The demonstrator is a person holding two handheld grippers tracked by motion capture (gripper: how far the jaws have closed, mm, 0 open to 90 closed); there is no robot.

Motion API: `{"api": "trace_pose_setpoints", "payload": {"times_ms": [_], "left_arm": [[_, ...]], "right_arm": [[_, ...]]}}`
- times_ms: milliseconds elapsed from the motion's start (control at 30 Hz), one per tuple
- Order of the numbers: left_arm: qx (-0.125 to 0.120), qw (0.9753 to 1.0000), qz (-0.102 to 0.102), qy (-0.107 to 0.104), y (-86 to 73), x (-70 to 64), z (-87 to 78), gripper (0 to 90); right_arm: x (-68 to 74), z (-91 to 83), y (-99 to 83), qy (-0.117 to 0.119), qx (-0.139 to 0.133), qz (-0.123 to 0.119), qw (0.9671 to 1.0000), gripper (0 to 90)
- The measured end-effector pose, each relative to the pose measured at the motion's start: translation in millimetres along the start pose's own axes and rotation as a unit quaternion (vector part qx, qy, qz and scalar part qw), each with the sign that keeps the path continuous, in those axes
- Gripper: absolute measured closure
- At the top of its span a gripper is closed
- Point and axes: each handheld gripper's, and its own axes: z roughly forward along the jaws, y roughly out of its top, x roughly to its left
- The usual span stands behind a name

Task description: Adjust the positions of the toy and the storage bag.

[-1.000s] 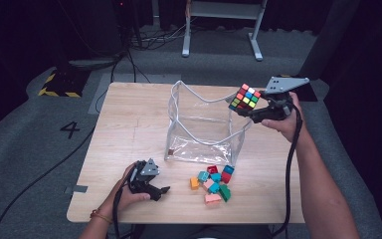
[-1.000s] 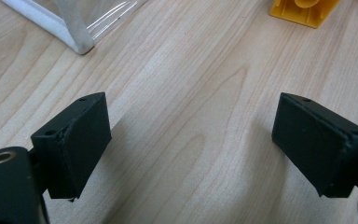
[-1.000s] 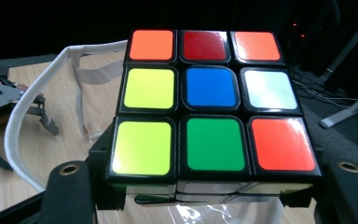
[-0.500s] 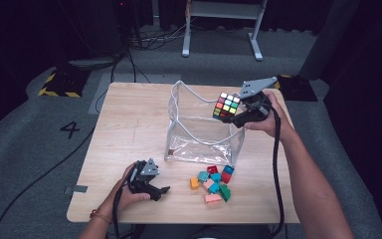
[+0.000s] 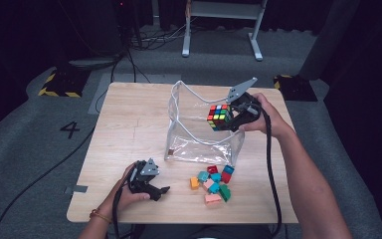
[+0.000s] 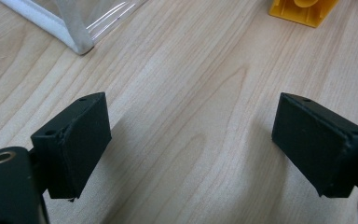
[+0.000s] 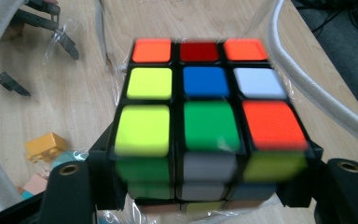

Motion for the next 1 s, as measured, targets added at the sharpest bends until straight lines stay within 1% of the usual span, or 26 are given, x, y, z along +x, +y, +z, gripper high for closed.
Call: {"api": "trace_pose_setpoints", "payload": {"times_ms": [67, 100, 167, 233, 267, 300, 333, 367, 400, 433, 500, 533, 567, 600, 633, 667, 700, 733, 800, 833, 933, 1000], "left_arm": [[0.0, 1.0, 0.0, 0.0, 0.0, 0.0, 0.0, 11.7], [0.0, 1.0, 0.0, 0.0, 0.0, 0.0, -0.1, 11.7], [0.0, 1.0, 0.0, 0.0, 0.0, 0.1, -0.1, 11.7], [0.0, 1.0, 0.0, 0.0, 0.0, 0.1, -0.1, 11.7], [0.0, 1.0, 0.0, 0.0, 0.0, 0.1, -0.1, 11.7], [0.0, 1.0, 0.001, 0.0, 0.0, 0.1, -0.1, 11.7], [-0.001, 1.0, -0.002, 0.0, 0.0, -0.2, 0.1, 11.7], [-0.001, 1.0, -0.001, -0.001, 0.0, 0.0, 0.0, 11.7], [-0.001, 1.0, -0.001, -0.001, 0.0, 0.0, 0.0, 11.7], [-0.001, 1.0, 0.001, 0.0, 0.0, 0.3, 0.0, 11.7], [-0.002, 1.0, 0.0, 0.001, 0.0, 0.3, 0.1, 11.7], [-0.001, 1.0, 0.0, -0.001, 0.0, 0.2, 0.1, 11.6], [-0.001, 1.0, 0.001, 0.0, 0.0, 0.4, 0.0, 11.6], [-0.001, 1.0, 0.0, -0.001, 0.0, 0.2, 0.1, 11.6], [-0.002, 1.0, 0.0, 0.001, 0.0, 0.2, 0.1, 11.7], [-0.001, 1.0, 0.0, -0.001, 0.0, 0.2, 0.1, 11.6], [-0.001, 1.0, -0.001, -0.001, 0.0, 0.2, 0.1, 11.6], [-0.001, 1.0, 0.0, -0.001, 0.0, 0.2, 0.1, 11.6], [-0.001, 1.0, 0.0, -0.002, -0.1, 0.3, 0.1, 11.7], [-0.001, 1.0, 0.0, -0.001, 0.0, 0.3, 0.0, 11.7], [-0.001, 1.0, 0.0, -0.002, -0.1, 0.2, 0.1, 11.7], [-0.001, 1.0, 0.0, -0.001, -0.1, 0.2, 0.1, 11.6]], "right_arm": [[-0.9, 0.2, -0.2, -0.001, 0.003, 0.004, 1.0, 33.4], [-3.3, 0.6, -0.6, -0.002, 0.013, 0.011, 0.9999, 33.6], [-3.8, 0.1, -1.4, -0.006, 0.023, 0.016, 0.9996, 33.6], [-4.2, -0.2, -1.6, -0.01, 0.043, 0.01, 0.999, 33.6], [-4.2, -0.2, -1.6, -0.01, 0.043, 0.01, 0.999, 33.6], [-5.2, 0.5, -2.3, -0.011, 0.053, 0.001, 0.9985, 33.6], [-6.1, 0.2, -3.2, -0.015, 0.069, -0.006, 0.9975, 33.7], [-6.2, -0.6, -4.5, -0.016, 0.083, -0.002, 0.9964, 33.6], [-6.2, -0.6, -4.5, -0.016, 0.083, -0.002, 0.9964, 33.6], [-6.4, -0.4, -5.5, -0.012, 0.098, 0.003, 0.9952, 33.6], [-6.5, 0.3, -5.5, -0.013, 0.102, 0.004, 0.9947, 33.6], [-5.8, 0.6, -5.1, -0.013, 0.113, 0.011, 0.9935, 33.6], [-6.6, 1.9, -4.6, -0.013, 0.117, 0.001, 0.9931, 33.6], [-6.8, 3.4, -4.2, -0.011, 0.12, -0.003, 0.9927, 33.5], [-6.2, 4.4, -3.1, -0.016, 0.133, 0.0, 0.991, 33.4], [-6.9, 6.0, -2.4, -0.015, 0.137, -0.003, 0.9905, 33.4], [-8.0, 7.7, -1.1, -0.014, 0.135, -0.013, 0.9906, 33.4], [-6.2, 7.7, -0.5, -0.009, 0.143, -0.004, 0.9897, 33.3], [-6.0, 8.2, -0.1, -0.006, 0.146, -0.005, 0.9893, 33.3], [-8.5, 10.2, 0.7, -0.008, 0.14, -0.02, 0.9899, 33.3], [-7.9, 10.4, 1.0, -0.008, 0.138, -0.018, 0.9902, 33.3], [-7.4, 8.8, -0.2, -0.005, 0.13, -0.012, 0.9914, 34.1]]}}
